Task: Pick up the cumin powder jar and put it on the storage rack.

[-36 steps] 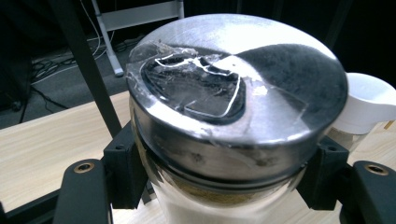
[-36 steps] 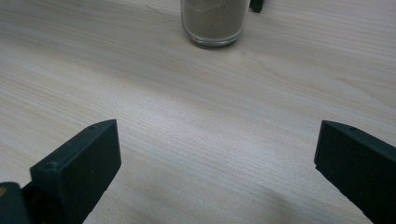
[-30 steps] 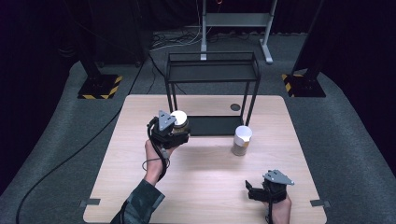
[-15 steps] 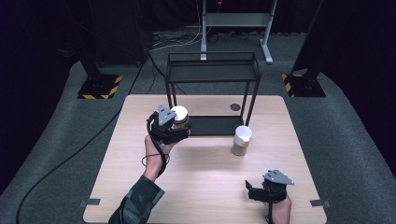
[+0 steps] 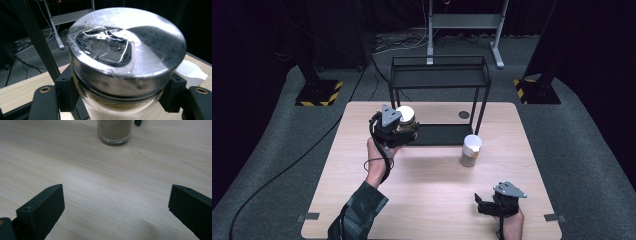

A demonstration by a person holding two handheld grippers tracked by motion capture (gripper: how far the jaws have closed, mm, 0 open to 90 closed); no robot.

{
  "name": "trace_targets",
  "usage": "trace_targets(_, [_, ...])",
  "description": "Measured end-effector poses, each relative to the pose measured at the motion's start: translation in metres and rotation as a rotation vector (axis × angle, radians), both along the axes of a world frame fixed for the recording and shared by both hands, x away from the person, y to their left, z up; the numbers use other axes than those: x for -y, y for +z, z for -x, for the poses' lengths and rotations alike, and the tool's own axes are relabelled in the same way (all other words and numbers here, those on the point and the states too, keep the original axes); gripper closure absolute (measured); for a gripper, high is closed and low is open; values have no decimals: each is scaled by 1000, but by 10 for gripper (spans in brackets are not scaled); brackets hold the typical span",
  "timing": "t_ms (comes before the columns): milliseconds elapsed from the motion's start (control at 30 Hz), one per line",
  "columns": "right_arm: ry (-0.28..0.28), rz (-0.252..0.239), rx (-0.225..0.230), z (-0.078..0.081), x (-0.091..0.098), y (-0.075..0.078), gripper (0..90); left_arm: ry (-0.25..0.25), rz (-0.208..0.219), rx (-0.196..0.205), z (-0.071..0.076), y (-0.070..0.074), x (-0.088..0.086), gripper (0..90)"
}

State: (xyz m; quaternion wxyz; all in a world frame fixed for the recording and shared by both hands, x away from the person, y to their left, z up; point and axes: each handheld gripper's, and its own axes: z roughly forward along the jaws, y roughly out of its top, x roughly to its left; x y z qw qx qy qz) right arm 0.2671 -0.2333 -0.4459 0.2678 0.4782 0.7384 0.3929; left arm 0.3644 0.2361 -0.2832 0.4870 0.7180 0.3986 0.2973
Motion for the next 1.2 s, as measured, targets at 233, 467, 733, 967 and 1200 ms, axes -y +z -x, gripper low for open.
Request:
trace_targets(233, [1,0,-1,0,0,0,0,-10,-9,4,-4,8,2,309])
trace_targets(467, [1,0,-1,0,0,0,0,-16,-10,10,-6,15,4,309])
trace_targets(733, [-1,-2,0,0,0,0,0,-21,-3,13,-8,22,1,309])
trace_targets(967, [-3,-3,-1,0,0,0,0,-24,1,16,-8,29,0,309])
trace_targets(1200, [-2,0,-2,0,0,0,0,-46,-3,30,-9,37,3,308])
